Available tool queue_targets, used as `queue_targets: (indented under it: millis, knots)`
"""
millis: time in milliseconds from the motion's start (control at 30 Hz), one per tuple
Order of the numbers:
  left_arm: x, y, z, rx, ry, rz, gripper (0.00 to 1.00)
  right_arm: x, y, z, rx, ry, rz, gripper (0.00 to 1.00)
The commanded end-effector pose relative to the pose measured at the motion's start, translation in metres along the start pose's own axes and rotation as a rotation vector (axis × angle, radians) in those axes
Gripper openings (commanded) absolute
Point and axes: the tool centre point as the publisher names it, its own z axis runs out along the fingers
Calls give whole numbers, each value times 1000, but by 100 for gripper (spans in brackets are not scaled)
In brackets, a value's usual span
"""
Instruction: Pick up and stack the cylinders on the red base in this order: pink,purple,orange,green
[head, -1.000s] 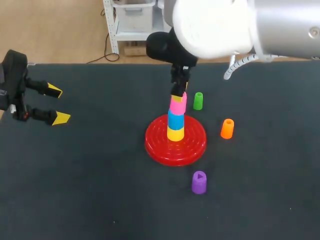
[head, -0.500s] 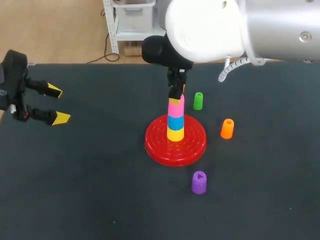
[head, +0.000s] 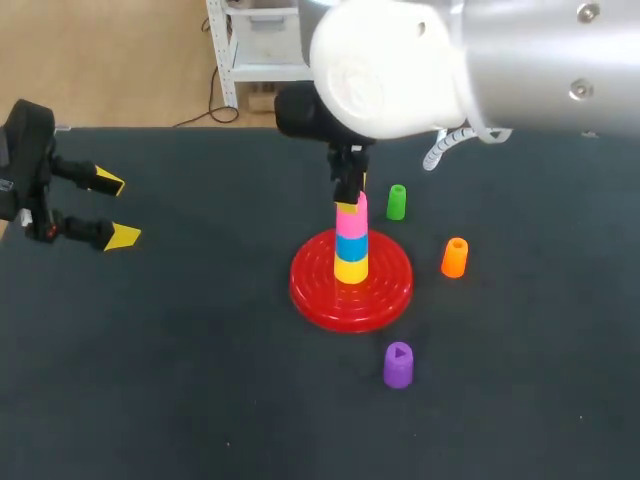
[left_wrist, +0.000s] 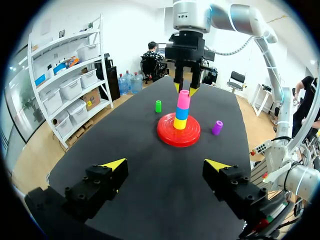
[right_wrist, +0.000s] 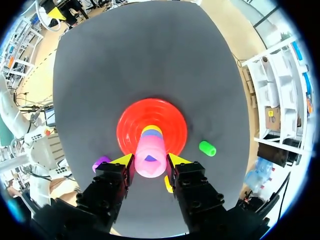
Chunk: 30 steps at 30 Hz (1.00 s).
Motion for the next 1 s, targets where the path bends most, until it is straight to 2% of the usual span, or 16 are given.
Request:
queue_targets:
  millis: [33,133,167,200,233,467,633,800,867,1000]
  knots:
    - [2,0,1,-1,-6,3,100,2,1,9,-6,-6,8,0]
    - [2,0,1,-1,-6,3,100,3,1,6,-9,-25,18,0]
    - [2,0,1,-1,-6,3,100,3,0,4,-9,-35,27,5]
    - [2,0,1,-1,-6,3,100,3,0,1,-7,-44,33,29]
    - [2,0,1,-1,-6,3,100,3,-1,-3,-1,-57,37,100]
    - [2,0,1,-1,-6,3,100,6,-3,-34,21,-151,80,100]
    - [2,0,1,-1,-6,3,100,22,16,-51,62,-181,25,100]
    - [2,0,1,-1,-6,3,100,50,50,-36,129,-165,-100,100]
    - [2,0,1,-1,-6,3,100,60,64,-25,76,-176,-93,100]
    - [2,0,1,-1,-6,3,100,76,88,3,69,-159,-125,100]
